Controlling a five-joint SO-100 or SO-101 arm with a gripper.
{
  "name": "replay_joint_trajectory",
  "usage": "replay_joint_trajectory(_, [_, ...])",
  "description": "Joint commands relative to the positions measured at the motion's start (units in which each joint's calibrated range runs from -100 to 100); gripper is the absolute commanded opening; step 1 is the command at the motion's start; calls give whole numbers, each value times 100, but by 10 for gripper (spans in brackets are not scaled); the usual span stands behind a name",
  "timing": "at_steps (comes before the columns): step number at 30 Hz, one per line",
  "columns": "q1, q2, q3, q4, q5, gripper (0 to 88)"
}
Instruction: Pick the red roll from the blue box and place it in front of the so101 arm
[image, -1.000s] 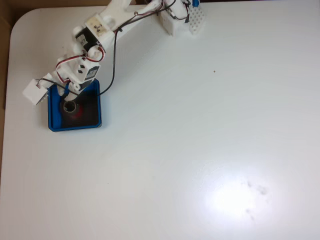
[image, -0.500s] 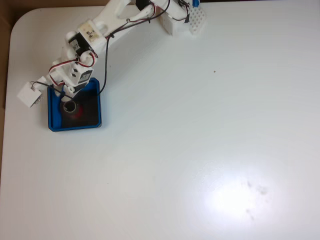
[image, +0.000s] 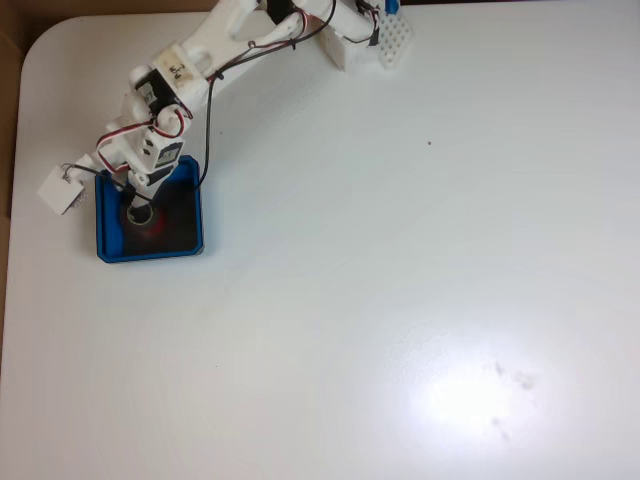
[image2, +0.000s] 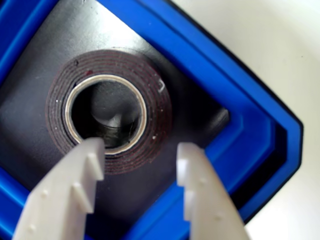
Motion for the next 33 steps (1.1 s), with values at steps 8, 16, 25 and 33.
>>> replay_joint_trajectory(8, [56,168,-353,41,24,135])
replay_joint_trajectory(16, [46,344,-380,0,24,135])
replay_joint_trajectory(25, [26,469,-380,-25,24,135])
replay_joint_trajectory(33, [26,586,-398,-25,-2,135])
